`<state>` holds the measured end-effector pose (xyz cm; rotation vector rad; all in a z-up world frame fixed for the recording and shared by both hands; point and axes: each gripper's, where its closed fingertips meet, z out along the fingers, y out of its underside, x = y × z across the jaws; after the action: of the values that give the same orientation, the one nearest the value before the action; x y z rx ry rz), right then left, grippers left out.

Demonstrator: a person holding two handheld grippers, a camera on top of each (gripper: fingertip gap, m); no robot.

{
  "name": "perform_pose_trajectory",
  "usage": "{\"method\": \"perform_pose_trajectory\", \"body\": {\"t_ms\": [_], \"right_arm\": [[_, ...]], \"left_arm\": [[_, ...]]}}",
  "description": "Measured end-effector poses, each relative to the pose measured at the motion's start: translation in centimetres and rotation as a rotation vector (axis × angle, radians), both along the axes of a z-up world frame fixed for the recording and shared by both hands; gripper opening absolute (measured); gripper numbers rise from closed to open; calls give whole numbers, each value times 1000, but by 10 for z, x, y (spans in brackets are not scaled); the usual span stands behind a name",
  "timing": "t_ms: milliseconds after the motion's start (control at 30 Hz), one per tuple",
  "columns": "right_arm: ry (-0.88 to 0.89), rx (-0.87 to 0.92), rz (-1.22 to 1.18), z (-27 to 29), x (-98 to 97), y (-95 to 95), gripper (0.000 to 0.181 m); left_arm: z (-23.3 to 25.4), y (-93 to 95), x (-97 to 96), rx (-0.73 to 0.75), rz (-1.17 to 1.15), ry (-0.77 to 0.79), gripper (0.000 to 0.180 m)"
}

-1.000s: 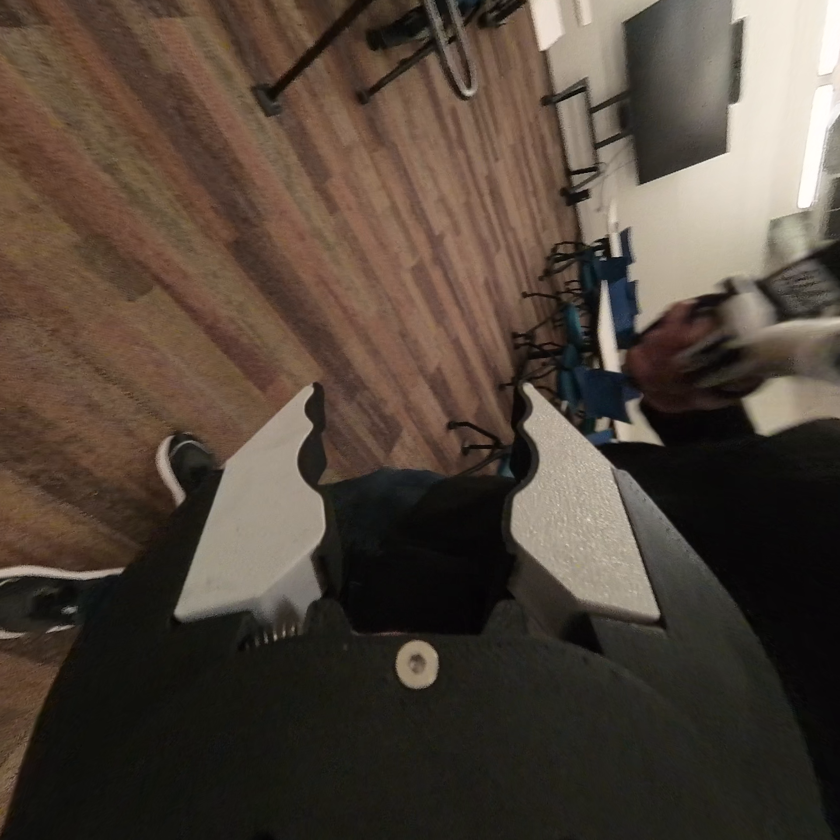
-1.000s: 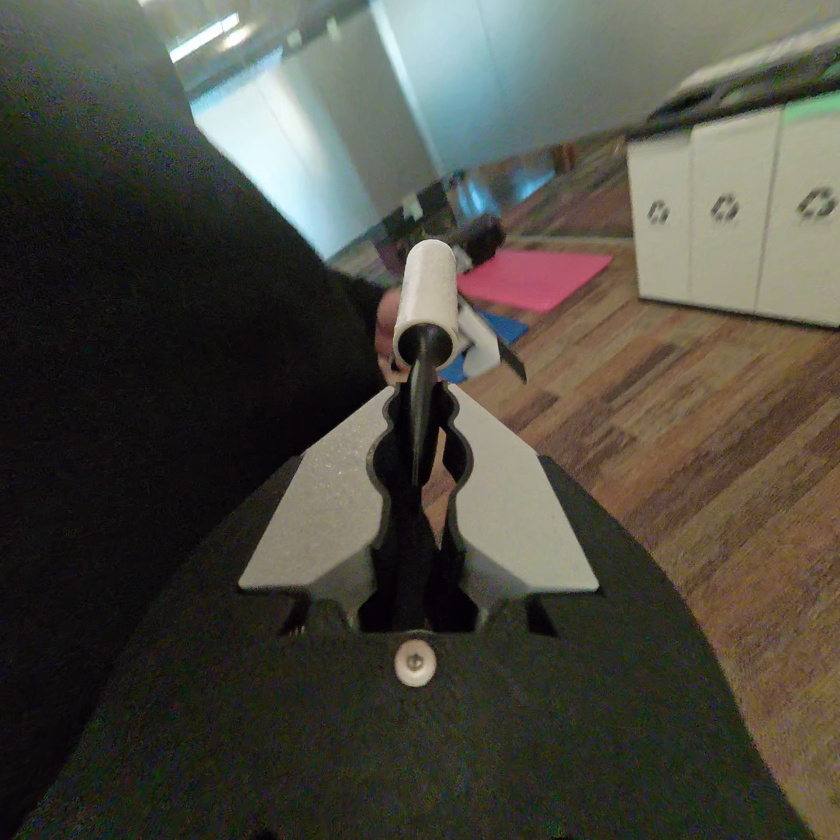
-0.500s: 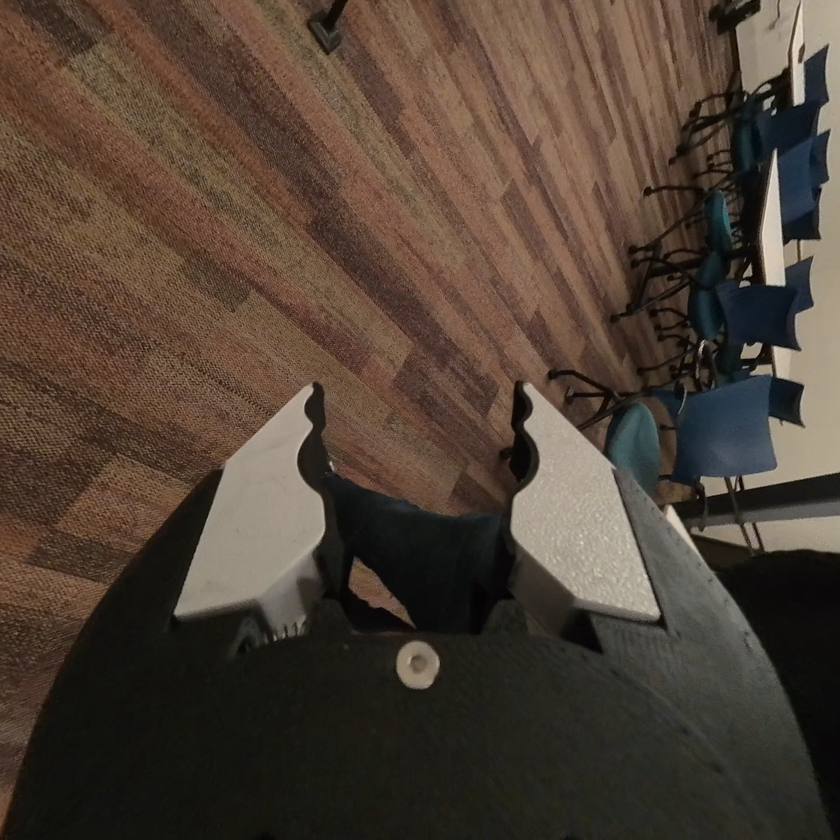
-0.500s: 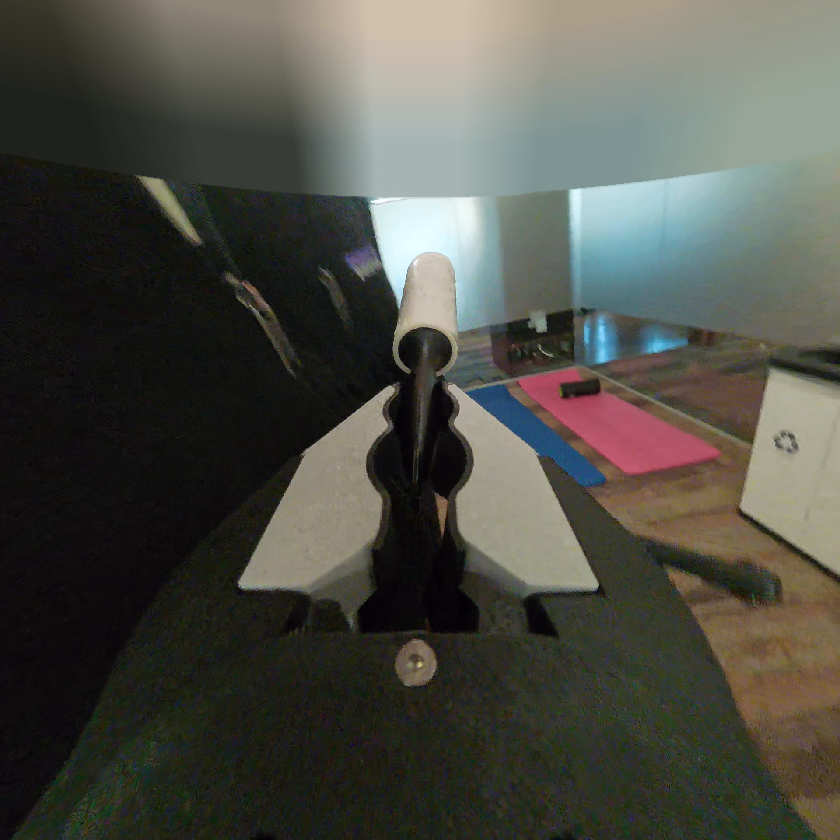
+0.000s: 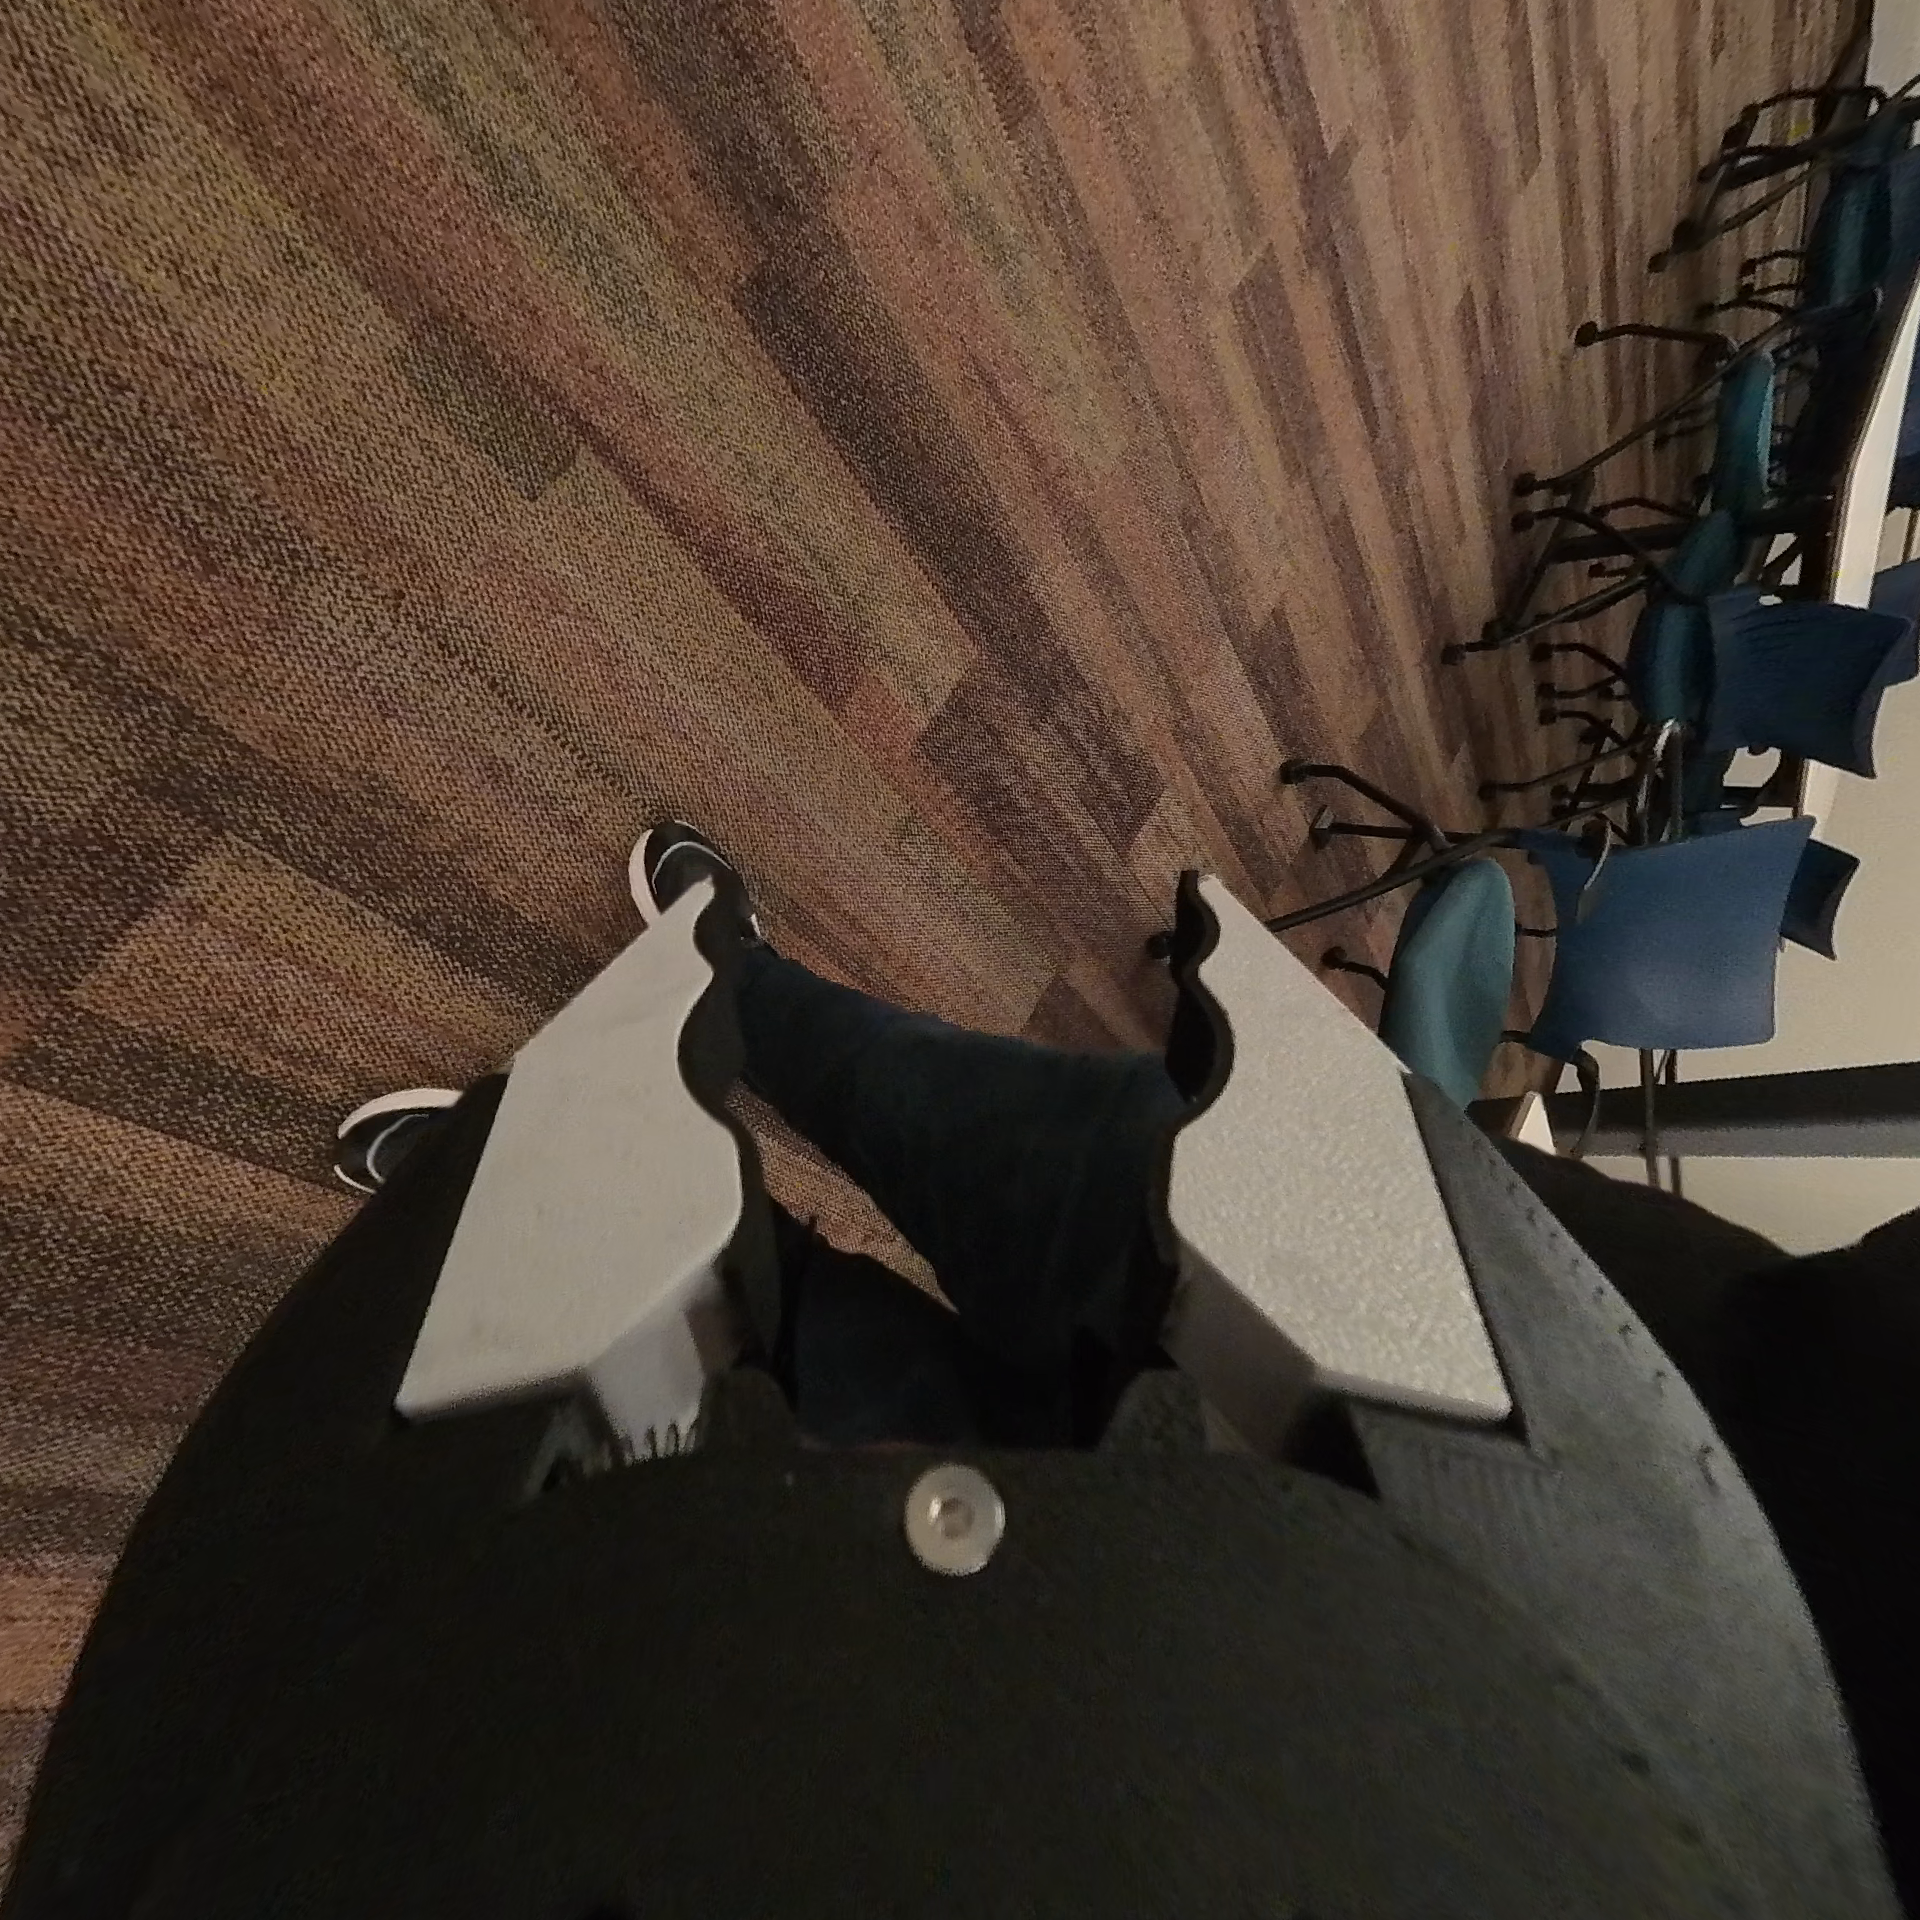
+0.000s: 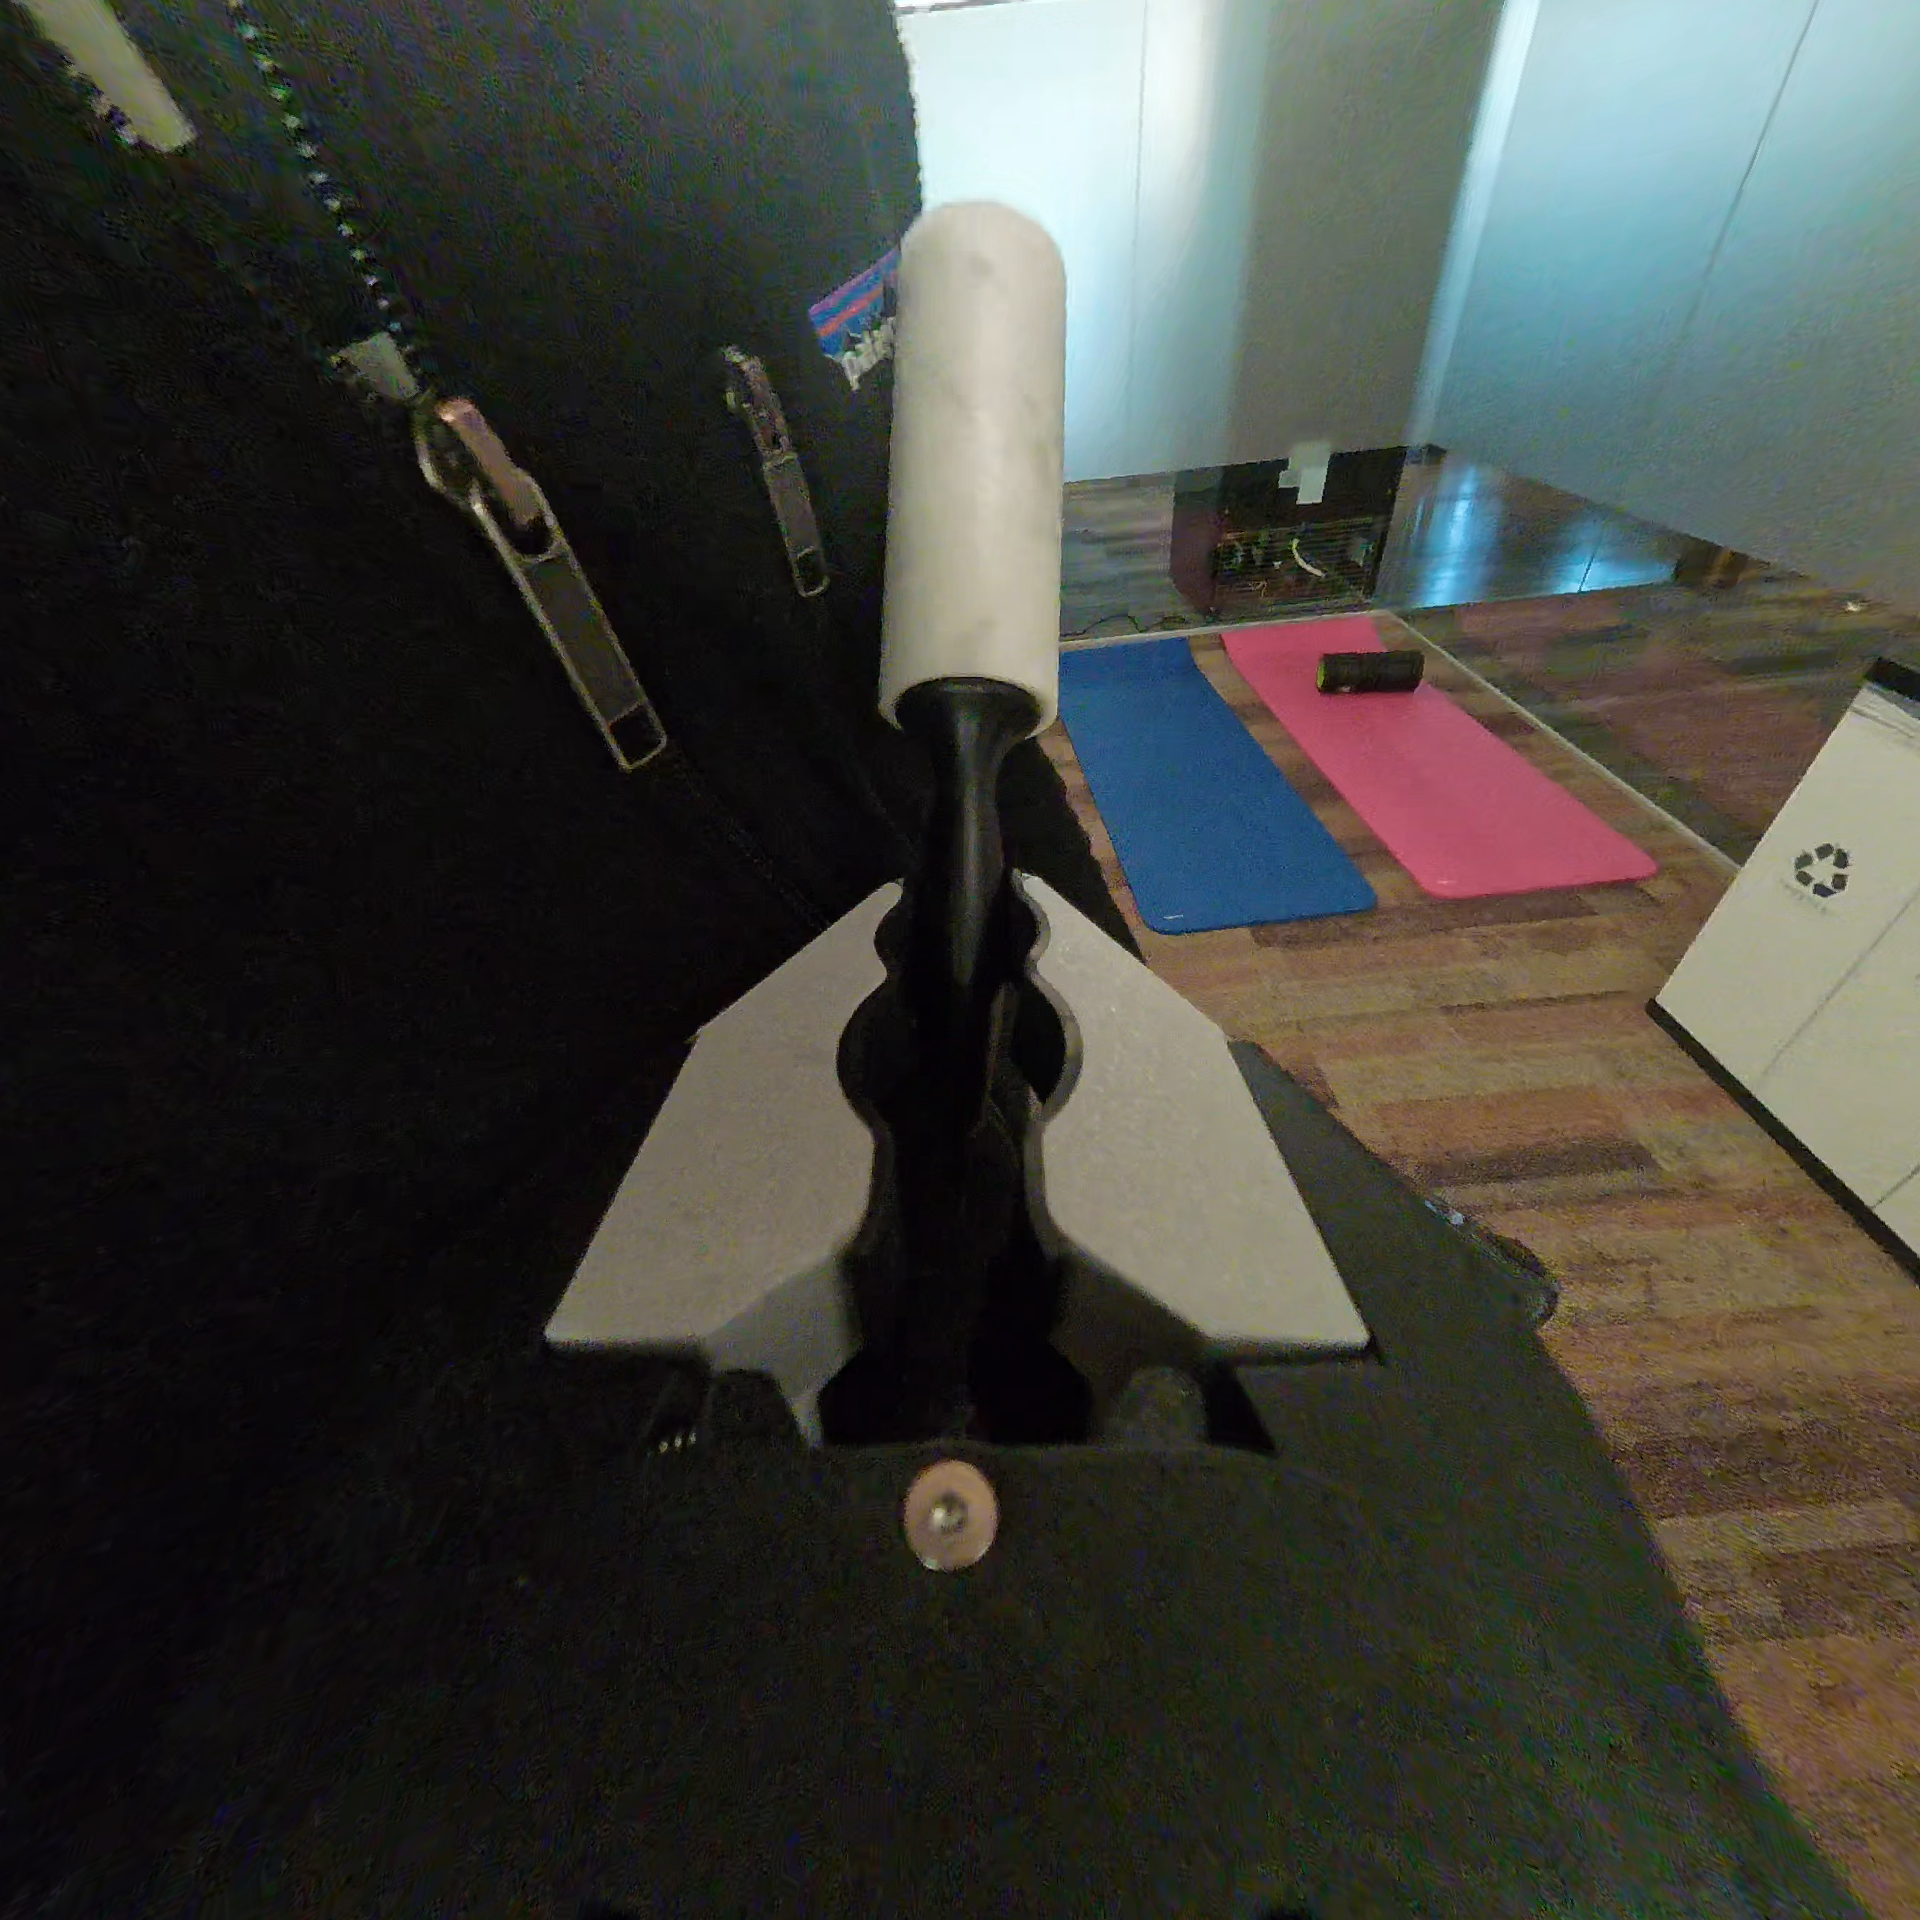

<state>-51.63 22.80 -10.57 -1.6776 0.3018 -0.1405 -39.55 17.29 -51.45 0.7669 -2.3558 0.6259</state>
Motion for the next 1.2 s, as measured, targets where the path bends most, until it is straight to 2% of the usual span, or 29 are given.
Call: {"method": "perform_pose_trajectory", "body": {"t_ms": [233, 400, 500, 600, 700, 833, 1033, 1100, 1200], "right_arm": [[93, 31, -41, 7, 38, 4, 13], [89, 135, 213, 53, 27, 55, 13], [52, 87, 276, 60, 22, 75, 13], [95, 14, 274, 43, 32, 91, 13], [145, -126, 292, 3, 38, 115, 13], [256, -200, 288, -40, 50, 134, 13], [310, -487, 185, -125, 87, 133, 13], [359, -486, 188, -137, 93, 134, 13], [383, -348, 249, -102, 86, 146, 13]], "left_arm": [[-16, 25, 13, 58, -16, -63, 81], [-42, 36, 38, 149, -105, -156, 81], [-48, 38, 46, 167, -117, -179, 81], [-60, 44, 46, 204, -171, -212, 81], [-69, 48, 44, 233, -219, -233, 82], [-69, 42, 46, 216, -207, -236, 82], [-77, 54, 57, 241, -210, -247, 82], [-79, 61, 66, 248, -194, -246, 82], [-86, 77, 83, 273, -160, -242, 82]]}}
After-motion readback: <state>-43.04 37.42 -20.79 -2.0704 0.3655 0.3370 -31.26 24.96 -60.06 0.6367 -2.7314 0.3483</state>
